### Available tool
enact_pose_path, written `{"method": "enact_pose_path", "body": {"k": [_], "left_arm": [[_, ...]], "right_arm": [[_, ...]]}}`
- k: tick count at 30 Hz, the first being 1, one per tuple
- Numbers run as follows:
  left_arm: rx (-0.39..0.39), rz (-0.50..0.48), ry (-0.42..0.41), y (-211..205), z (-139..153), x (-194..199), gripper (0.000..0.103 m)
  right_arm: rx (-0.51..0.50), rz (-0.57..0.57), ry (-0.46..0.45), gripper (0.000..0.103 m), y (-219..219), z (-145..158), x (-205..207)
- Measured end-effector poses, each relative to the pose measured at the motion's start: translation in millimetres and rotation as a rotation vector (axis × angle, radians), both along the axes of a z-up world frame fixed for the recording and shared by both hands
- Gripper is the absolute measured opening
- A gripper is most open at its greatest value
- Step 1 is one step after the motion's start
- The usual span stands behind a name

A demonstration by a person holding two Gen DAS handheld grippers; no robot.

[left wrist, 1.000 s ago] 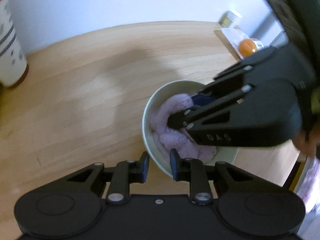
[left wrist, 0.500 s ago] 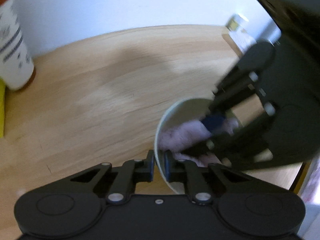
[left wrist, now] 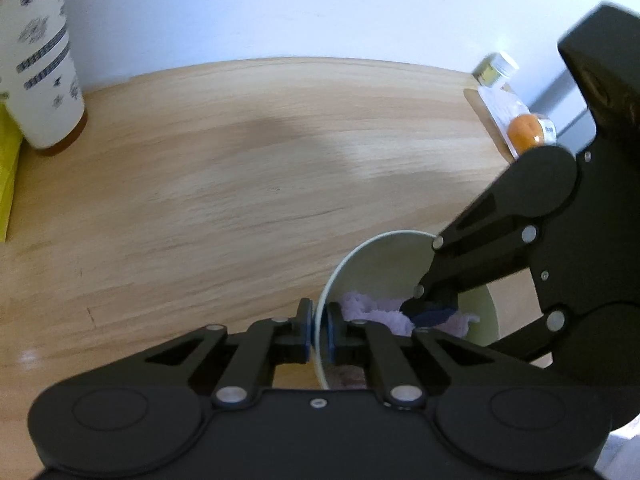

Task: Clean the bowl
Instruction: 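Keep wiping the bowl interior with the towel in the right tool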

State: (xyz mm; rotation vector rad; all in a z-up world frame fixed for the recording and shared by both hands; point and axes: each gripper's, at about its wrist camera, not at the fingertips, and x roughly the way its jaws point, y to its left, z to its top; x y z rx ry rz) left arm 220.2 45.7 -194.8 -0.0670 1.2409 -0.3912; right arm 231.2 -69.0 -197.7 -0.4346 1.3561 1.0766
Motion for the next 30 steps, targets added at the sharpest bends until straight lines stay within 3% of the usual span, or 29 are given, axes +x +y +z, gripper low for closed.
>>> {"method": "enact_pose_path", "body": {"k": [3,5,14,18,22,26,30], "left_arm": [[0.017,0.012,-0.012,-4,0,-1,0.008],[0.017,0.012,-0.014,-5,-1,0,0.008],[0.038,-0.011,-0.033,-7,0,-2,0.008],[0.041,-0.036,-0.041,-7,-1,-5,0.006],[0.04,-0.106,-0.067,-7,-1,-8,0.006],[0.055,-0.183,-0.093,-11,-1,-11,0.009],[0.032,-0.206,-0.102,-8,-2,-10,0.011]], "right_arm": [[0.015,-0.046,0.028,0.018,-5,-3,1],[0.005,-0.001,-0.016,0.018,-3,-1,-11],[-0.078,0.141,-0.026,0.018,2,13,-35],[-0.189,0.268,-0.093,0.018,11,17,-53],[-0.364,0.413,-0.238,0.018,23,12,-79],[-0.461,0.429,-0.375,0.018,22,5,-95],[-0.463,0.362,-0.447,0.018,13,4,-99]]}}
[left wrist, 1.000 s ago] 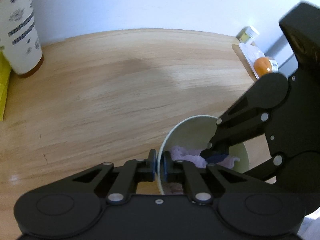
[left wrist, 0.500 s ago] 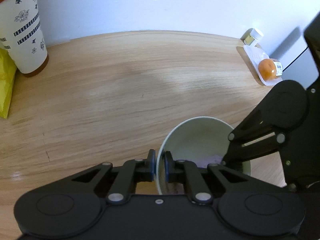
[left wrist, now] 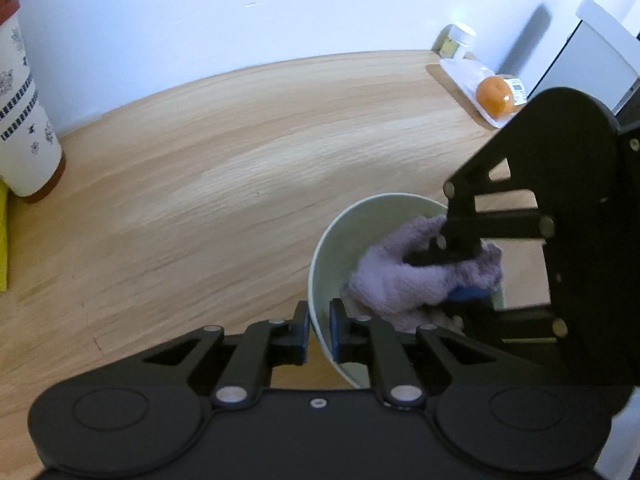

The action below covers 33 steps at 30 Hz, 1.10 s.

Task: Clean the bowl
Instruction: 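Keep wiping the bowl interior with the towel in the right tool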

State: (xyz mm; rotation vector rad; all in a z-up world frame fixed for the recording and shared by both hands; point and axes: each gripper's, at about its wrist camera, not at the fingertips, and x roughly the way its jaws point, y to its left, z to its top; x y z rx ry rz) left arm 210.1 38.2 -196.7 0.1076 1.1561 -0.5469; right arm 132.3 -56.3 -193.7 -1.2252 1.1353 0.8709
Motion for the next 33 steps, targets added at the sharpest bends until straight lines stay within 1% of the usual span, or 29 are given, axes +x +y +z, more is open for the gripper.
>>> {"method": "enact_pose_path", "body": {"k": [2,3,6,8,11,12,14,15,17,19,22,23,25,27,29,30,32,33], "left_arm": [[-0.036,-0.005,-0.022,5,-2,-2,0.013],[-0.035,-0.019,-0.03,5,-2,-2,0.014],[-0.001,-0.069,-0.045,2,-1,-4,0.013],[0.006,-0.084,-0.045,1,-1,-3,0.013],[0.004,-0.09,-0.039,1,0,-2,0.013],[0.001,-0.091,-0.038,1,0,-2,0.013],[-0.007,-0.085,-0.033,2,1,-1,0.013],[-0.01,-0.082,-0.031,2,1,-1,0.012],[-0.027,-0.066,-0.021,7,0,1,0.012],[-0.038,-0.051,-0.013,10,0,3,0.009],[-0.057,-0.027,-0.001,11,-1,7,0.008],[-0.06,-0.018,0.002,10,-1,8,0.008],[-0.05,-0.017,-0.002,6,0,9,0.007],[-0.048,-0.007,0.003,5,-1,11,0.007],[-0.058,0.01,0.013,6,-2,12,0.007],[-0.06,0.017,0.016,6,-3,13,0.007],[-0.059,0.036,0.019,7,-3,13,0.008],[-0.059,0.043,0.023,8,-3,13,0.008]], "right_arm": [[0.037,-0.052,-0.031,0.018,-7,1,3],[0.063,-0.077,-0.039,0.018,-12,2,4],[0.125,-0.125,-0.058,0.017,-22,6,5],[0.197,-0.181,-0.072,0.016,-32,11,6],[0.296,-0.268,-0.057,0.015,-45,16,11],[0.312,-0.276,-0.05,0.015,-48,17,12],[0.389,-0.313,-0.01,0.017,-58,19,16],[0.401,-0.32,0.004,0.017,-61,19,17],[0.46,-0.337,0.067,0.017,-73,18,20],[0.497,-0.358,0.111,0.017,-81,18,24],[0.558,-0.389,0.226,0.017,-96,20,43],[0.564,-0.383,0.267,0.017,-101,19,45],[0.567,-0.373,0.315,0.018,-97,20,47],[0.573,-0.372,0.354,0.018,-90,30,49],[0.573,-0.374,0.415,0.018,-83,28,62],[0.57,-0.371,0.429,0.021,-74,25,66],[0.553,-0.352,0.466,0.022,-70,24,70],[0.549,-0.348,0.475,0.022,-60,17,78]]}}
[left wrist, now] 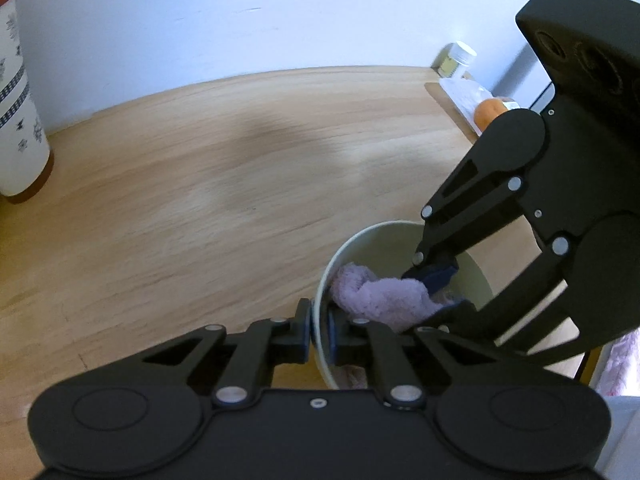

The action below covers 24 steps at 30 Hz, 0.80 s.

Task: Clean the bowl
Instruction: 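Keep wiping the bowl interior with the towel in the right tool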

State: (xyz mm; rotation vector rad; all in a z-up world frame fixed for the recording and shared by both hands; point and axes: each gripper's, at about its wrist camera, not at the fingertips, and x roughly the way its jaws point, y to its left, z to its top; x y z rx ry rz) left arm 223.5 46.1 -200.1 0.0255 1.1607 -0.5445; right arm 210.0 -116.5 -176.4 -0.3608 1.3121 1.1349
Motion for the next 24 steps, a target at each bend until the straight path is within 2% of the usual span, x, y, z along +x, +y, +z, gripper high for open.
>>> {"method": "enact_pose_path", "body": {"k": [3,7,12,15,20,24], "left_arm": [[-0.003,0.02,0.011,2,-1,1,0.008],[-0.003,0.045,0.016,1,-1,1,0.008],[-0.004,0.078,0.024,1,-1,0,0.008],[-0.022,0.1,0.044,5,-2,2,0.008],[-0.023,0.104,0.047,5,-2,2,0.008],[-0.021,0.1,0.053,6,-1,2,0.008]], "right_arm": [[0.012,0.013,0.065,0.024,19,-13,15],[0.034,-0.003,0.129,0.024,20,-17,10],[0.133,-0.106,0.262,0.024,2,-17,15],[0.18,-0.156,0.301,0.024,-9,-16,14],[0.179,-0.205,0.298,0.023,-10,-20,13],[0.079,-0.132,0.203,0.023,17,-19,9]]}}
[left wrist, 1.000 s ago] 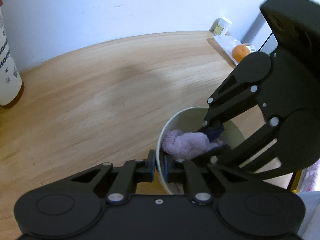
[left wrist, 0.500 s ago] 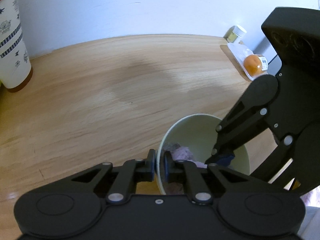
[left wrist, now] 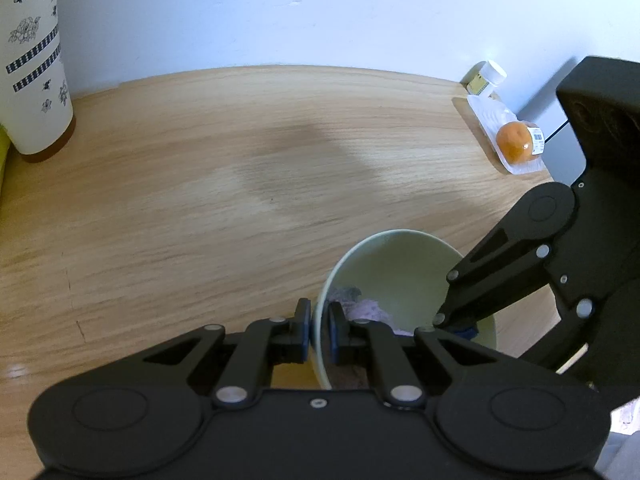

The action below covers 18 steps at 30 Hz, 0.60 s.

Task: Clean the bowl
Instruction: 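Keep wiping the bowl interior with the towel in the right tool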

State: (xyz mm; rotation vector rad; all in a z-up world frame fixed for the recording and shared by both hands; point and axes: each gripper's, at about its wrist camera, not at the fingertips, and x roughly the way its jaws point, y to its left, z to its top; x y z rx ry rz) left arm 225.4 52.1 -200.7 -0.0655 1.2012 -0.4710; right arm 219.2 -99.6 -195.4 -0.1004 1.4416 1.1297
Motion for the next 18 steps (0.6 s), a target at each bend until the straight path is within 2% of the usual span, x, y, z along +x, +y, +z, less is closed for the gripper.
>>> {"method": "enact_pose_path", "body": {"k": [3,6,9,11,13,15,18], "left_arm": [[-0.006,-0.017,-0.002,2,-1,0,0.008],[-0.016,-0.03,0.008,3,-2,3,0.007],[0.023,-0.075,-0.012,-3,0,0,0.007],[0.033,-0.088,-0.016,-4,0,-2,0.007],[0.033,-0.09,-0.015,-3,0,-2,0.008],[0.045,-0.103,-0.023,-4,0,-3,0.008],[0.04,-0.126,-0.025,-5,0,-3,0.011]], "right_arm": [[-0.046,0.055,-0.033,0.023,10,3,-2],[-0.161,0.162,-0.138,0.023,30,-1,-13],[-0.254,0.22,-0.204,0.023,44,1,-21],[-0.356,0.31,-0.324,0.023,57,4,-37],[-0.435,0.341,-0.387,0.023,65,5,-46],[-0.481,0.357,-0.435,0.023,69,6,-52],[-0.555,0.397,-0.555,0.023,75,8,-68]]}}
